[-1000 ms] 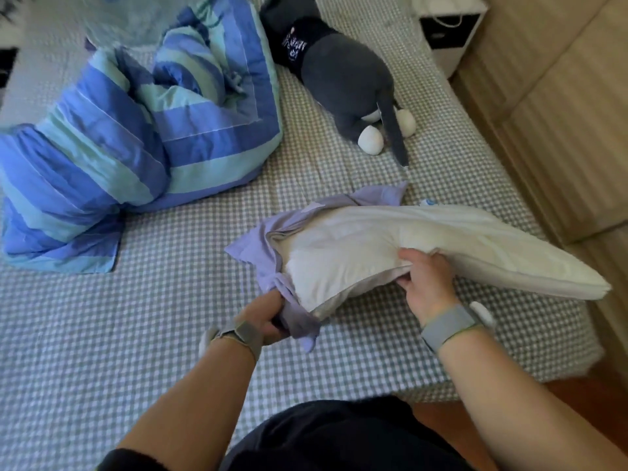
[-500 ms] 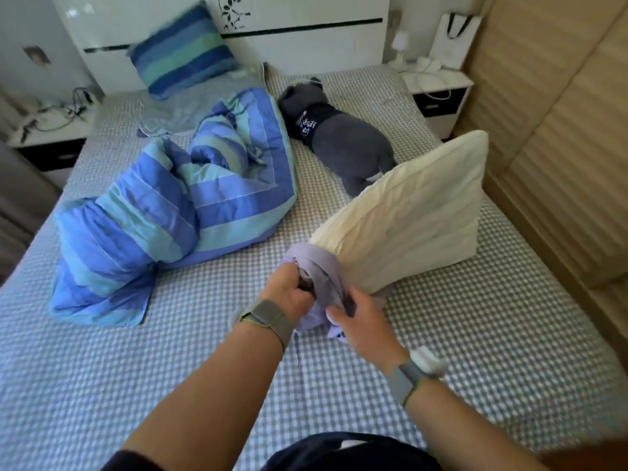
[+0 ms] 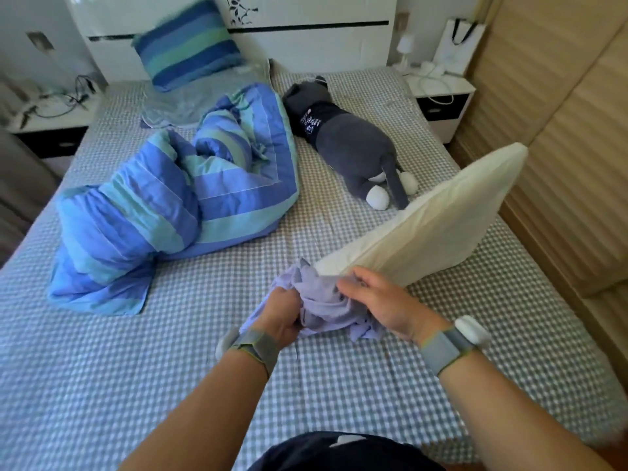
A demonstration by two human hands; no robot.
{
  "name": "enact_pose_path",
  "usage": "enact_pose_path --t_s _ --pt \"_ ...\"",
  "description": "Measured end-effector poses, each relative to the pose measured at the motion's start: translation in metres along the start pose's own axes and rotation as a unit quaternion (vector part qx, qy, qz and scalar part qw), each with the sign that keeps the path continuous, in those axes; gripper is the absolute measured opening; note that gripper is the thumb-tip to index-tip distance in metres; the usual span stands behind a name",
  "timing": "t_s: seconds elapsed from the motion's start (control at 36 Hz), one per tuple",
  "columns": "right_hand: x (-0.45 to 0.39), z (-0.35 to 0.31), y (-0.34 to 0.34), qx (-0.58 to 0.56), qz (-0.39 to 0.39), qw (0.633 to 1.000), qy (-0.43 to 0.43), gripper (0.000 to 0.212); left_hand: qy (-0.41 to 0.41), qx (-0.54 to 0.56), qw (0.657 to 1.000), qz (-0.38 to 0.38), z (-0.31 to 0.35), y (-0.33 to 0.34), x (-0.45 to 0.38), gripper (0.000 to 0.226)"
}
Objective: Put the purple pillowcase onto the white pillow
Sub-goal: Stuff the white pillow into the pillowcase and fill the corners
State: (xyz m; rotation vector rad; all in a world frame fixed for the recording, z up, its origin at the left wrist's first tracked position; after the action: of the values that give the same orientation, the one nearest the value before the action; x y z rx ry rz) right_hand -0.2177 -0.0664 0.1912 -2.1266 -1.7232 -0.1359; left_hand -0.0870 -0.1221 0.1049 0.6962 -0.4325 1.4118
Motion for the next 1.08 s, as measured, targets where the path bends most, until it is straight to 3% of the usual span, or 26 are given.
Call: enact_pose_path --t_s 0.06,0.11,0.22,0.33,0.39,0.44,0.53,0.58,0.67,0.72,0.75,0.81,0.83,0.89,1.03,1.08 --pt "-0.003 -0.004 0.007 0.045 -0.021 0.998 -0.033 0.036 0.009 -0.013 1.0 0.003 -0.006 -0.018 -0.003 0.034" --pt "-0.011 -0.006 -0.011 0.05 0.033 0.996 -0.065 0.036 -0.01 -0.022 1.0 0.001 -0.016 -0.036 -0.006 0.027" --pt "-0.024 0.034 -0.064 -0.079 0.221 0.972 0.014 0.048 -0.073 -0.046 0.996 0.035 -0.04 -0.059 -0.002 0.016" --pt "-0.016 0.076 -0.067 -0.077 0.288 0.951 0.08 0.042 -0.052 -0.088 0.994 0.029 -0.053 -0.067 0.003 0.012" --pt "-0.008 0.098 -0.057 -0.03 0.207 0.967 0.143 0.036 -0.042 -0.095 0.994 0.012 -0.063 -0.078 0.007 0.022" --pt "0.008 0.112 -0.038 0.085 0.063 0.98 0.171 0.038 -0.031 -0.099 0.995 -0.012 -0.071 -0.085 0.012 0.026" --pt "0.027 0.125 -0.013 0.28 -0.079 0.943 0.164 0.045 -0.024 -0.125 0.991 -0.031 -0.088 -0.078 0.015 0.034" --pt "0.034 0.131 0.013 0.266 -0.13 0.938 0.179 0.047 -0.025 -0.129 0.991 -0.029 -0.099 -0.066 0.018 0.03" --pt "0.047 0.14 0.056 0.19 -0.187 0.941 0.207 0.033 -0.027 -0.129 0.991 0.006 -0.112 -0.061 0.024 0.02" --pt "0.048 0.136 0.064 0.025 -0.132 0.963 0.234 0.036 -0.012 -0.122 0.992 0.015 -0.115 -0.064 0.027 0.02" --pt "0.046 0.139 0.059 -0.105 -0.088 0.955 0.265 0.042 -0.001 -0.11 0.994 0.011 -0.112 -0.064 0.03 0.021" --pt "0.047 0.142 0.052 -0.294 -0.037 0.897 0.328 0.054 0.025 -0.092 0.995 -0.007 -0.105 -0.066 0.037 0.024" --pt "0.049 0.144 0.051 -0.335 -0.038 0.872 0.355 0.058 0.035 -0.09 0.995 -0.016 -0.1 -0.068 0.042 0.025" --pt "0.05 0.146 0.034 -0.324 -0.024 0.87 0.372 0.057 0.042 -0.099 0.994 -0.029 -0.096 -0.071 0.048 0.028" --pt "0.036 0.182 -0.072 -0.151 0.09 0.926 0.334 0.052 0.098 -0.189 0.977 0.022 -0.077 -0.099 0.048 0.016" --pt "0.037 0.197 -0.094 -0.09 0.107 0.939 0.313 0.053 0.132 -0.232 0.963 0.035 -0.061 -0.105 0.04 0.021"
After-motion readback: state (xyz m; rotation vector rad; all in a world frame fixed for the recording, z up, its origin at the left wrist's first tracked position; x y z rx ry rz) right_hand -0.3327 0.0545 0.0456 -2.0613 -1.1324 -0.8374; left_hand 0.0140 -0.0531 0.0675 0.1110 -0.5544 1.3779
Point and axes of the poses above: each hand's wrist, its own x-axis away from the middle knuckle, its own y-axis out of the palm, z = x × y, the point moved 9 cm from there along -x, towards the middle knuckle, and after that the axes turned 15 degrees about z, right-handed, at the moved point
